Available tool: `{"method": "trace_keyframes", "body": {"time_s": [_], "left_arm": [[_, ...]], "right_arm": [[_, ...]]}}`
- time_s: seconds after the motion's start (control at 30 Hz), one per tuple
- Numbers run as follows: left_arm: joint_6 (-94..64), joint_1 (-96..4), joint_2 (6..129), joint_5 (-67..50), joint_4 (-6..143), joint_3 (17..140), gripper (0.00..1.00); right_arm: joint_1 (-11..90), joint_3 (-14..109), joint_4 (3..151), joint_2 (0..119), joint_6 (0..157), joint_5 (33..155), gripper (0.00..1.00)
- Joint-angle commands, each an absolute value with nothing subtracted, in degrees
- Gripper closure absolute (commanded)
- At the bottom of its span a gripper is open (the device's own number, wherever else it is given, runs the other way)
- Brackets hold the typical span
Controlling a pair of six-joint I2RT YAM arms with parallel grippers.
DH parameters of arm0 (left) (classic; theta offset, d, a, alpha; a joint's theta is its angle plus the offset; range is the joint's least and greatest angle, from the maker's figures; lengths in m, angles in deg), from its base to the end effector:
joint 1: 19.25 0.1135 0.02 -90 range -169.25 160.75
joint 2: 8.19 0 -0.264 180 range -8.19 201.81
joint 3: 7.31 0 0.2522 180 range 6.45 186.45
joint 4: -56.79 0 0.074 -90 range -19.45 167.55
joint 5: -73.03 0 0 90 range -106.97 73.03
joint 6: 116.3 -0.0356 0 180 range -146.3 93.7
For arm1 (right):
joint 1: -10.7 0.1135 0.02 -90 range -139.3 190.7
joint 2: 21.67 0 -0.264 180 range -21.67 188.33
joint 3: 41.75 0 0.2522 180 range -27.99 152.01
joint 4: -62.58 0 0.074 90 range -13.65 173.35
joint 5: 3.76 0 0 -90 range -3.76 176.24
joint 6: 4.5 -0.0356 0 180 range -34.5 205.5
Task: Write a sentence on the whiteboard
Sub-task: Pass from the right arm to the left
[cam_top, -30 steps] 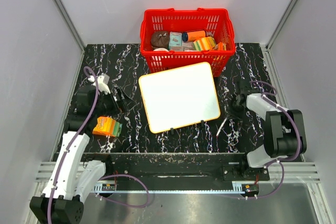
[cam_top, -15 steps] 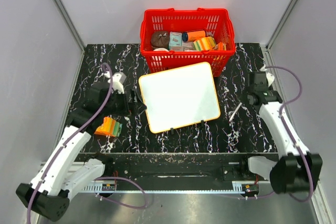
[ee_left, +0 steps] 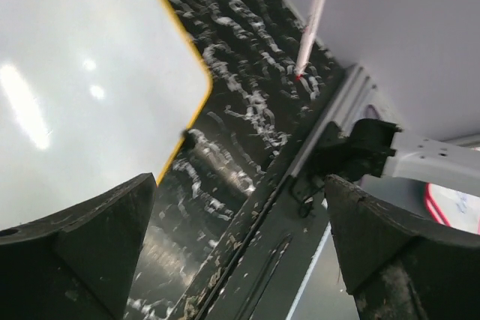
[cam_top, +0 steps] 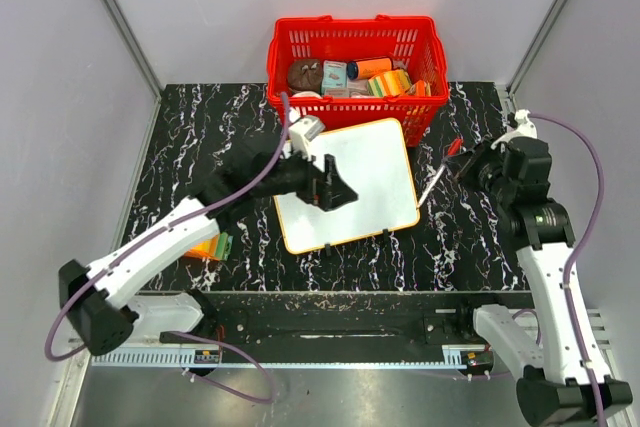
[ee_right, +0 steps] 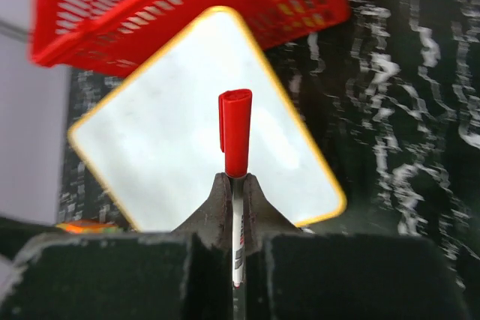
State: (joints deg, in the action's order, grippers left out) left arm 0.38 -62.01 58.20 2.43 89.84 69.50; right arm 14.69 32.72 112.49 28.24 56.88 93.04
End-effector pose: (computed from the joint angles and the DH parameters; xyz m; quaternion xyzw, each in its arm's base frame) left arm 0.1840 -0.1863 0.3596 0.2072 0.7991 -0.4266 0.3695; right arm 0.1775 0.0166 0.3735 0.1489 0.8309 0.1980 0.4982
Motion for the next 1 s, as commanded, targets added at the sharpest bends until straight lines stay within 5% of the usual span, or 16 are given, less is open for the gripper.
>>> {"method": "trace_keyframes", "body": {"time_s": [0.0, 0.53, 0.73, 0.87, 0.93, 0.97], "left_arm": [[3.4, -65.6, 63.8, 9.2, 75.1, 74.6, 0.01], [5.7, -72.4, 84.5, 13.4, 69.2, 90.7, 0.07], [5.4, -73.0, 84.5, 13.3, 69.4, 89.7, 0.47], [5.3, -73.0, 84.0, 11.7, 70.4, 88.6, 0.97], [4.6, -73.0, 83.8, 9.9, 71.9, 88.9, 1.00], [4.4, -73.0, 83.7, 8.6, 73.0, 89.2, 1.00]], "right_arm": [[16.0, 30.1, 100.9, 23.9, 50.6, 107.0, 1.00], [16.8, 27.8, 92.8, 20.0, 43.7, 113.2, 1.00], [16.9, 27.7, 93.0, 19.1, 42.9, 111.4, 1.00], [16.9, 26.5, 92.1, 18.9, 41.6, 111.1, 0.99], [16.9, 26.1, 91.3, 18.9, 41.6, 111.7, 0.90], [16.9, 25.8, 91.4, 18.9, 41.9, 112.0, 0.74]]}}
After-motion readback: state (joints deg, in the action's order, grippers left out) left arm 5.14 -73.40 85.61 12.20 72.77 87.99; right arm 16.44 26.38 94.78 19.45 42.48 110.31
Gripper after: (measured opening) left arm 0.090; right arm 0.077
